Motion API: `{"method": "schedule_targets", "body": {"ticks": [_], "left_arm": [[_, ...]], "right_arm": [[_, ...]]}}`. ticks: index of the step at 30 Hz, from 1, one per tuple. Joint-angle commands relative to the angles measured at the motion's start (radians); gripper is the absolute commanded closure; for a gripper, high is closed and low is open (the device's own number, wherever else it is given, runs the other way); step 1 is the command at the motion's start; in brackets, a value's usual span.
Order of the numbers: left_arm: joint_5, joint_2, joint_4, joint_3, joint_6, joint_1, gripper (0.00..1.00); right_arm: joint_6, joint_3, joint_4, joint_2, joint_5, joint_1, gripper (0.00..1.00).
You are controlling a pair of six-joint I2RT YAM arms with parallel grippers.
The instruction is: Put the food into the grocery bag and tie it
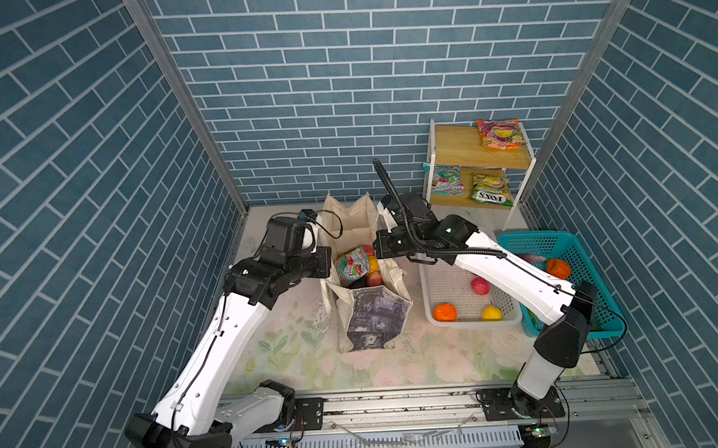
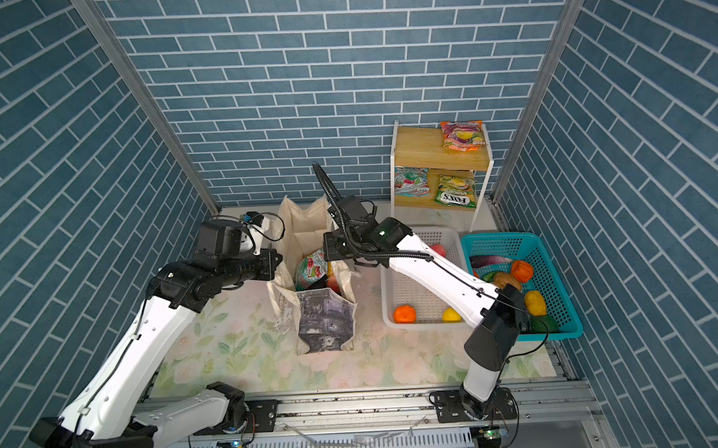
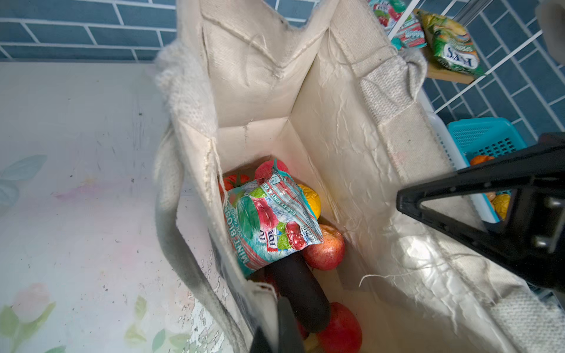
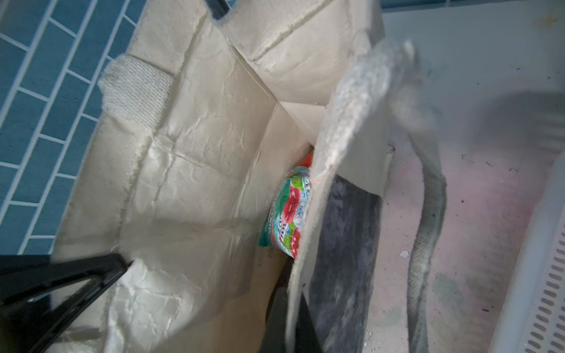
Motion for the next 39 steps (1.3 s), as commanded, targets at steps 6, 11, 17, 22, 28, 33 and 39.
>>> {"method": "schedule_targets", "body": {"ticks": [6,11,17,22,28,33,39], "left_arm": [[0.001,0.037,0.022,0.052,0.014,-0.023,1.0],[0.014,0.089,-0.021,0.114,0.035,-0.035,0.97],[0.007,0.122,-0.047,0.13,0.033,-0.035,0.91],[-0.028,0.081,-0.049,0.117,0.036,-0.034,0.69],[-0.059,0.028,-0.067,0.113,0.035,-0.035,0.46],[-0.13,-0.028,-0.095,0.107,0.014,-0.034,0.29],[-0.167,-0.087,-0.106,0.106,0.0,-0.035,0.22]], "right_arm": [[-0.037,0.002,-0.005,-0.025,-0.02,0.011,1.0],[-0.041,-0.019,0.019,-0.076,0.015,0.012,1.0],[-0.039,-0.089,0.032,-0.1,0.052,0.011,1.0],[-0.034,-0.158,0.051,-0.149,0.082,0.01,1.0],[-0.034,-0.209,0.072,-0.2,0.124,0.01,1.0],[-0.035,-0.232,0.081,-0.218,0.134,0.011,1.0],[-0.035,-0.251,0.095,-0.23,0.142,0.01,1.0]]}}
